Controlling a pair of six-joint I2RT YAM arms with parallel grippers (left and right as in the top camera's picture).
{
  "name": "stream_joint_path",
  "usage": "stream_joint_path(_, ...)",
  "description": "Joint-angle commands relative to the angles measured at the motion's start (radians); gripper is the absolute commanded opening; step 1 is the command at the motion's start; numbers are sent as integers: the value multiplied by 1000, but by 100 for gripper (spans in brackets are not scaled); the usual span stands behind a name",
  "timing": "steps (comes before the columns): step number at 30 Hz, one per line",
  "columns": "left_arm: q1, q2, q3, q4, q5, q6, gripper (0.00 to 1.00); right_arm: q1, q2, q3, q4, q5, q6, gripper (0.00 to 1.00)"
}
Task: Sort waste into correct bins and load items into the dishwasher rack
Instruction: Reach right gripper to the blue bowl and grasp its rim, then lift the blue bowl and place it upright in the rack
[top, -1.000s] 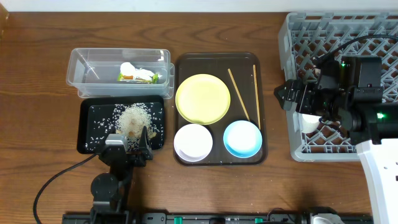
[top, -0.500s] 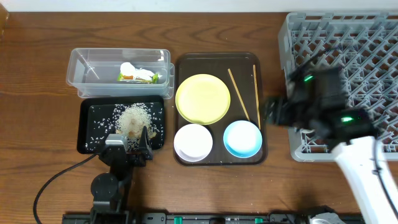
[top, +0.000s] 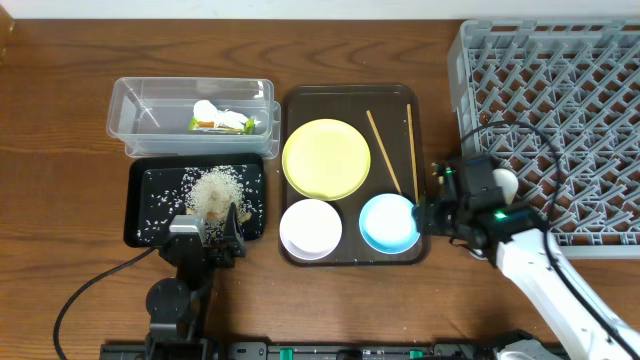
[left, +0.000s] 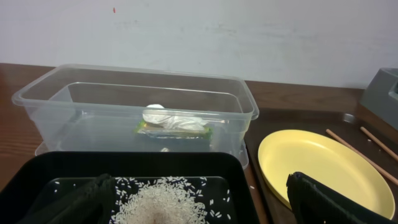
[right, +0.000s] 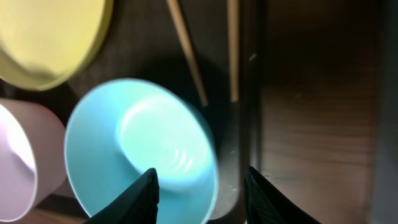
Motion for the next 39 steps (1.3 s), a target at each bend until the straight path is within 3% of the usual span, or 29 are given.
stream_joint_path(1,4,-7,-27,-13,6,10,90,40,61,-12,19,10,23,39)
stream_joint_path(3,4,-7,-27,-13,6,10,90,49,97,-12,36,10,24,38)
stream_joint_path(8,4,-7,-27,-13,6,10,90,51,156,-12,29,52,45,23)
stream_joint_path(15,4,-7,-27,-13,6,10,90,50,118,22,-2,63,32,1)
stream_joint_path(18,4,-7,-27,-13,6,10,90,45,68,83,-70,108,-5,1)
stream_joint_path(27,4,-7,-27,-13,6,10,90,-42,-50,433,-320,520,-30,1)
stream_joint_path(32,4,-7,-27,-13,6,10,90,-82,-48,487,-260,1001,59,1)
stream_joint_path(36,4,-7,-27,-13,6,10,90,-100,-25,485,-181,1195,53,1)
stream_joint_path(39,4,-7,-27,-13,6,10,90,-112,-16,485,-156,1230,24,1)
